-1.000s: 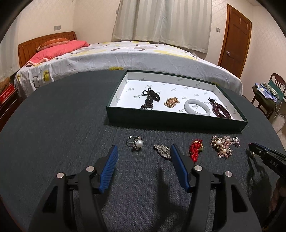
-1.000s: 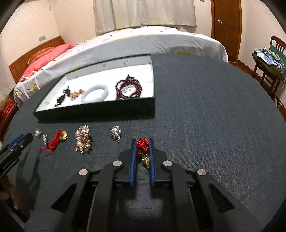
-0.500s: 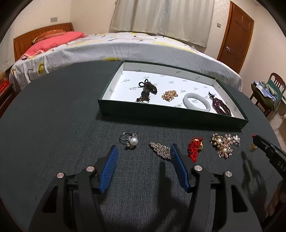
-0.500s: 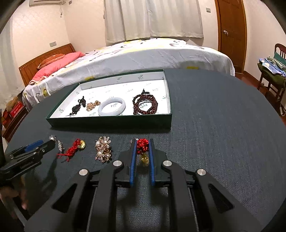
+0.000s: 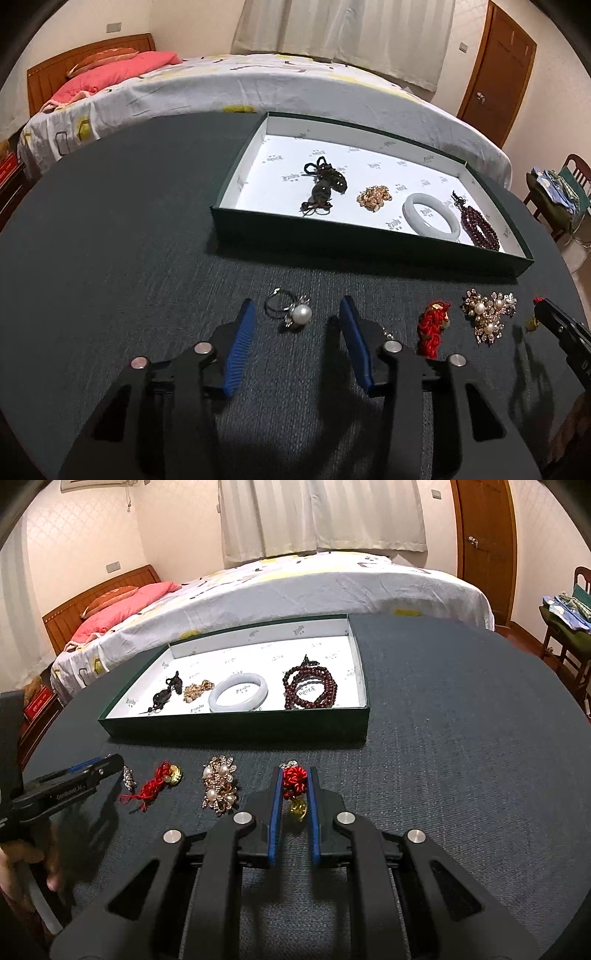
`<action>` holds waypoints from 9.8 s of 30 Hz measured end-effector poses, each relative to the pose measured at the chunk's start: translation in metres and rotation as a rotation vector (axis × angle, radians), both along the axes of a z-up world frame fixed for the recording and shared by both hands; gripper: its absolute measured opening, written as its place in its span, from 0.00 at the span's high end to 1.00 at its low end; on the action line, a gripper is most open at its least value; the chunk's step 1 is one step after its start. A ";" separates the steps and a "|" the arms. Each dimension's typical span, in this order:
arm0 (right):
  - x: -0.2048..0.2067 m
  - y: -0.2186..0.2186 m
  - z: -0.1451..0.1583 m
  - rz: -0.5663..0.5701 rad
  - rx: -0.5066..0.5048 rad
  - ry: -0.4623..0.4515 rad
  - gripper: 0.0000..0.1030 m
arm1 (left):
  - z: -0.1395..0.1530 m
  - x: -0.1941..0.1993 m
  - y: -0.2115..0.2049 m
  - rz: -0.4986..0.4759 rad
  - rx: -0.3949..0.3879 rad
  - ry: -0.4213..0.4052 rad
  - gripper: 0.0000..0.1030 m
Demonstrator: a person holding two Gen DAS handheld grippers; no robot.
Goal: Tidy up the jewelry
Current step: 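Grasp the pearl ring with the left gripper while the right holds the red charm, then carry the pearl ring and red charm over the green box with both grippers, then open both grippers to drop the ring and charm into the box, then withdraw both grippers from the box toward the remaining jewelry, then grasp the small silver charm with the right gripper, then grasp the rhinestone brooch with the left gripper while the right holds the silver charm, then carry the rhinestone brooch and silver charm over the box with both grippers, then open both grippers to release the brooch and charm into the box, then withdraw both grippers from the box toward the remaining jewelry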
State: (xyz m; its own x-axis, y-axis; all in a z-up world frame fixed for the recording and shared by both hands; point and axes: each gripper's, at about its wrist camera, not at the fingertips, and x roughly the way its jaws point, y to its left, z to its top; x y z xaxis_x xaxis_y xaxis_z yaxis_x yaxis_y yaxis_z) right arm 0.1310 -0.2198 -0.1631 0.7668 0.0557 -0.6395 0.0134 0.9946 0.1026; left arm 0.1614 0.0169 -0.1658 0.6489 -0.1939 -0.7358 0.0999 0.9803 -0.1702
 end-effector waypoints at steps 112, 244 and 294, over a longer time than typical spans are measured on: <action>0.011 0.040 0.009 0.049 -0.042 -0.049 0.57 | 0.033 -0.006 -0.013 0.004 -0.058 -0.168 0.45; 0.139 0.038 0.043 0.096 -0.073 -0.162 0.88 | 0.058 0.101 -0.058 -0.140 -0.043 -0.260 0.92; 0.098 0.046 0.035 0.042 -0.091 -0.154 0.60 | 0.054 0.069 -0.057 -0.074 0.002 -0.233 0.50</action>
